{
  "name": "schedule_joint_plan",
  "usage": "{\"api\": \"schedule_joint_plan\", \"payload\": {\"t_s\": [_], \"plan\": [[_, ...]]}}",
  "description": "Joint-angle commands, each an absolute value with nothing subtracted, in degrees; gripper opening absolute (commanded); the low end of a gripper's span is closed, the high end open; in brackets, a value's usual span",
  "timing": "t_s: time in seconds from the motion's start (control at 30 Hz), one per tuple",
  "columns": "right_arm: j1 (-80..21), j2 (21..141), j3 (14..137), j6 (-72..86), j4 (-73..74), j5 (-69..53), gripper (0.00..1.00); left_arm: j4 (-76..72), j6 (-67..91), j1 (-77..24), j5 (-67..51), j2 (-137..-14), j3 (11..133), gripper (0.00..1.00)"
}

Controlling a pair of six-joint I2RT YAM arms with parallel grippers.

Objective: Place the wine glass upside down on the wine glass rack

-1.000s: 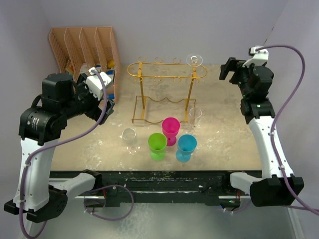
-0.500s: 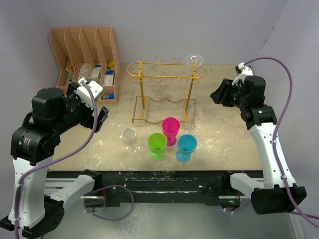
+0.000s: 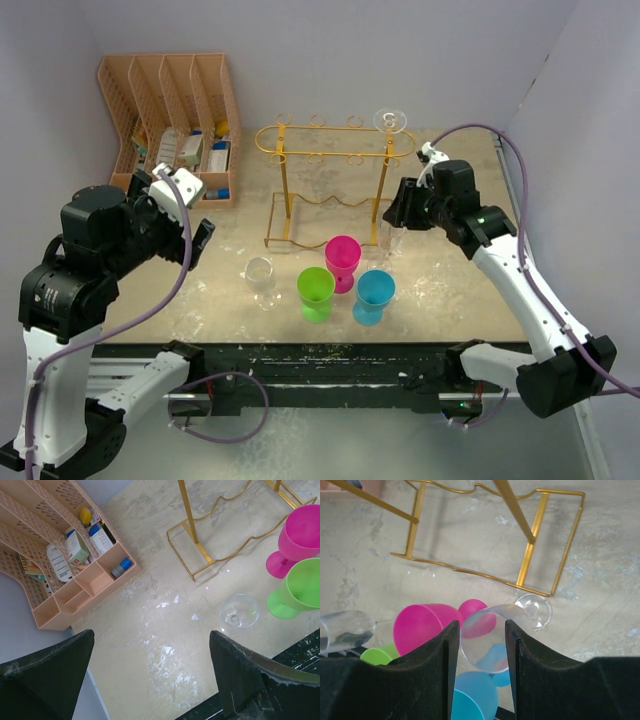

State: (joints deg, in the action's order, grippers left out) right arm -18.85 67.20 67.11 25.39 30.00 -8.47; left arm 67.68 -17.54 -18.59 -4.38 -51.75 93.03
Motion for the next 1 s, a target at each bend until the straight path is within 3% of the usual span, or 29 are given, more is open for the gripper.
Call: {"api": "schedule_joint_plan", "payload": {"t_s": [0.0,0.23,0.97], "plan": [[-20.48,67.05,67.98,27.15,31.66,-0.05,0.44,65.02,-16.79,-19.32,-2.64,-50.64,92.63,1.0],[-21.88,66.49,70.75,26.57,35.82,6.81,0.41,64.79,-17.34,-20.09,-2.13,-50.01,91.6,1.0],[-23.64,67.54,71.89,26.12,37.09,7.73,0.4,64.78,-17.93,-20.37,-1.67,-48.29,89.48,1.0]]}}
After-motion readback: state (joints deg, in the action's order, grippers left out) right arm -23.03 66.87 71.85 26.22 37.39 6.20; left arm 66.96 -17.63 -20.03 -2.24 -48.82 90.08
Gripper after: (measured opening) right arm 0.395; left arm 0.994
